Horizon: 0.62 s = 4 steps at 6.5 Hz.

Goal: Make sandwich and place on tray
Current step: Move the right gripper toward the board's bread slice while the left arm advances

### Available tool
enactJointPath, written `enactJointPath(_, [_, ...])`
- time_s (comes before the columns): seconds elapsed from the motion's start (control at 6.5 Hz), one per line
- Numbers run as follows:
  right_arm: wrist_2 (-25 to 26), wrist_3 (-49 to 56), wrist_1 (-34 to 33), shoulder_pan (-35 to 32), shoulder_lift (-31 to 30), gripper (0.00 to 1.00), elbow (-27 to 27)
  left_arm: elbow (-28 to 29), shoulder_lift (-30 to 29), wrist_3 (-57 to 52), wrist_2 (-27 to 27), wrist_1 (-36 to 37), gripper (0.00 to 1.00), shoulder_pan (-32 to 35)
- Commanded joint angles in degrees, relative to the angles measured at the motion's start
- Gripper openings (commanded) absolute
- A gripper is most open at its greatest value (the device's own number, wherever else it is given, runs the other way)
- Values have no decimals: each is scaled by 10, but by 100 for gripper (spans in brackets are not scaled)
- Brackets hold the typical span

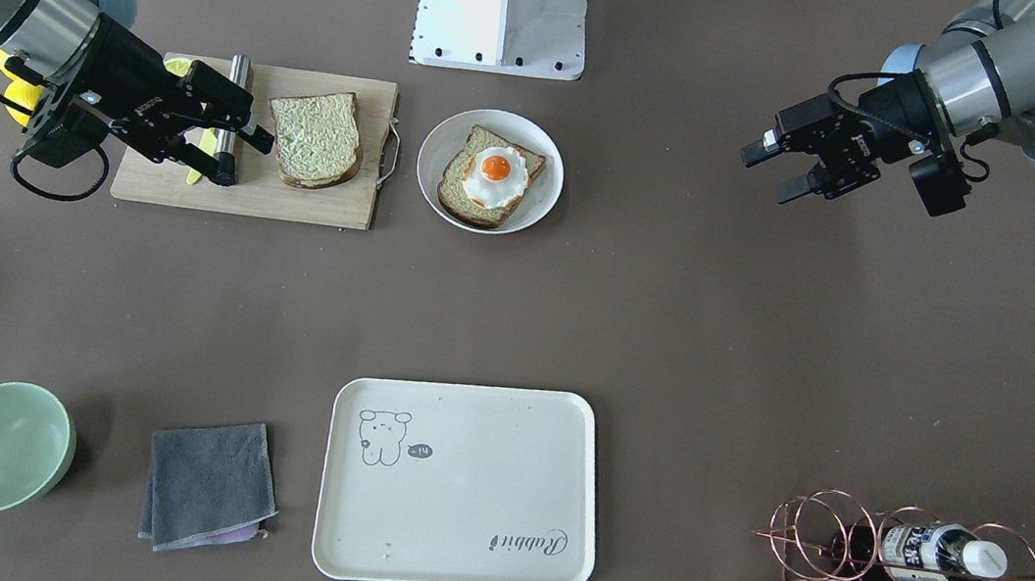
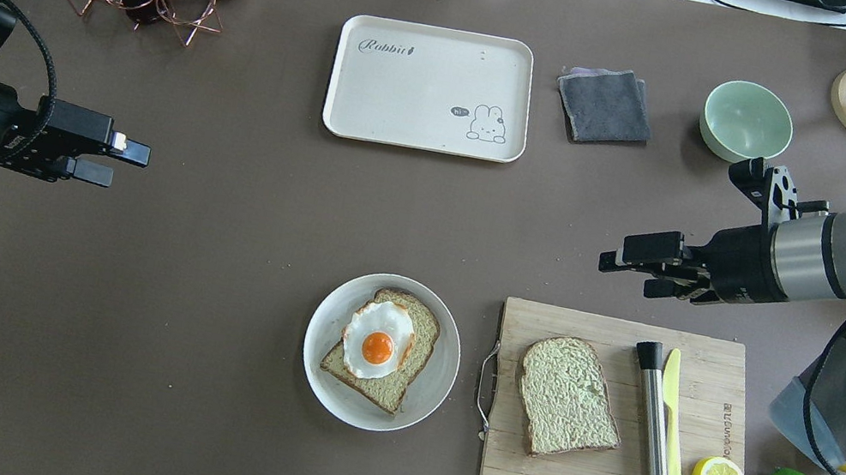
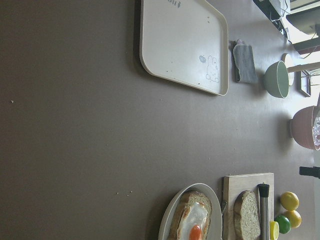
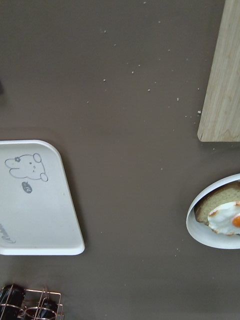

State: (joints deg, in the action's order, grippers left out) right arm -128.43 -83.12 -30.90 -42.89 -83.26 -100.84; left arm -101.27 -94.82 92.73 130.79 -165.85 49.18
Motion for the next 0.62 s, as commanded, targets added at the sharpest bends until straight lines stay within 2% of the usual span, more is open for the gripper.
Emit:
enactJointPath(0.0, [20,-1,0,33,-29,98,-5,0,1,0,-8,0,98,-4])
enactJointPath(0.15, [40,0,0,59,-33,93,-7,-1,1,0,-8,0,98,-6])
enactJointPath(0.46, [93,1,-2,109,-42,91,-8,1,1,-1,-7,0,98,-7])
